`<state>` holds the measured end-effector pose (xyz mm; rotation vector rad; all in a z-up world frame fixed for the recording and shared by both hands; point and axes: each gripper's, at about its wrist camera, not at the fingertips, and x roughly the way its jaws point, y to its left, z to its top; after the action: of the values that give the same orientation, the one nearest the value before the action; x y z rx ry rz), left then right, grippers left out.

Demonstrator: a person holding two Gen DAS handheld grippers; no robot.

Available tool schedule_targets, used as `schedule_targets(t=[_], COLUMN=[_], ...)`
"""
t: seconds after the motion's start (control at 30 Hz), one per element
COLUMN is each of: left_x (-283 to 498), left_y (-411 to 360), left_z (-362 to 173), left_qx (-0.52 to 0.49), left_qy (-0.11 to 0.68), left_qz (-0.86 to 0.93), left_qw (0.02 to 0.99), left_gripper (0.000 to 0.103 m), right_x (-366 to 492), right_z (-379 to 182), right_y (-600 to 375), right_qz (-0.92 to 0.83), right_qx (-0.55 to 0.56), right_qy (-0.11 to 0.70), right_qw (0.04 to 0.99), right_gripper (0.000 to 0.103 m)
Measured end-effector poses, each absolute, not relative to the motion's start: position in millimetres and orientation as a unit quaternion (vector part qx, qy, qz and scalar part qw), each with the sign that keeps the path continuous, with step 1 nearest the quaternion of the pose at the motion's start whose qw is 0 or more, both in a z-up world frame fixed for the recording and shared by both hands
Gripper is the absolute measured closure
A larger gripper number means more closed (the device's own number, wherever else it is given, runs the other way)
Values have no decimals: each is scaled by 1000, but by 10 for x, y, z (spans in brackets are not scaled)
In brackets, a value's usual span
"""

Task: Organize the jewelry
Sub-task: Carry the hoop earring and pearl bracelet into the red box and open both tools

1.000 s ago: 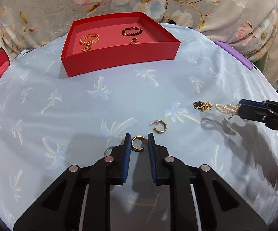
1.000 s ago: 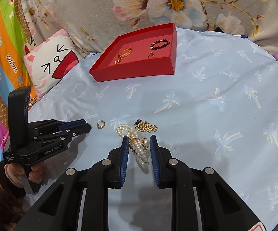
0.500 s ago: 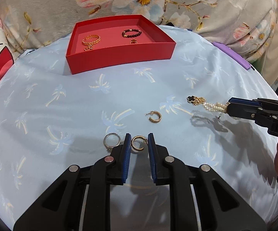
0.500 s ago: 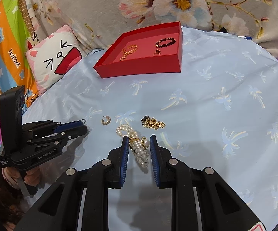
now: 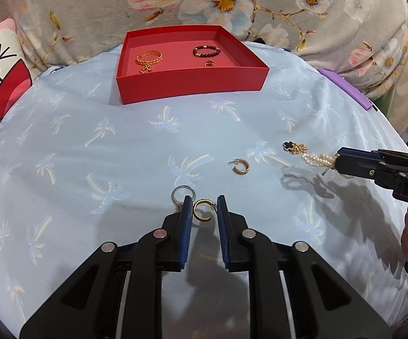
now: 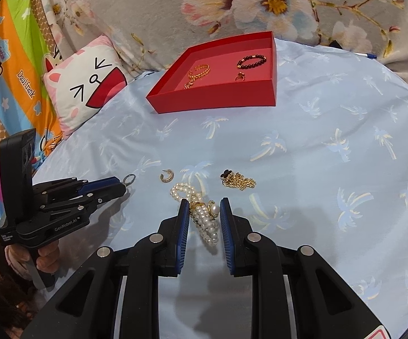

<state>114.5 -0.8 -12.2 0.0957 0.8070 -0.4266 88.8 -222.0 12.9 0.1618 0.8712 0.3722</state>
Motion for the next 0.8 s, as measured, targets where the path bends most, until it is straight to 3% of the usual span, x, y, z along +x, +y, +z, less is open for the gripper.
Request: schedule_targets(t=[0.37, 0.8], left_x=[1463, 2864], left_y=[-83, -285], left_z=[314, 558], left_qx=[77, 51], left_qy=[336, 329], left_qz=[-202, -169], left_qw=[917, 928], left_gripper=[86, 86], right_x=[1352, 2819], right_z=[440, 678], right_y=[-2105, -1982], right_qz=[176, 140], right_qx=[48, 77], right_qy=[394, 383], right_qw=[901, 910], right_gripper=[82, 82])
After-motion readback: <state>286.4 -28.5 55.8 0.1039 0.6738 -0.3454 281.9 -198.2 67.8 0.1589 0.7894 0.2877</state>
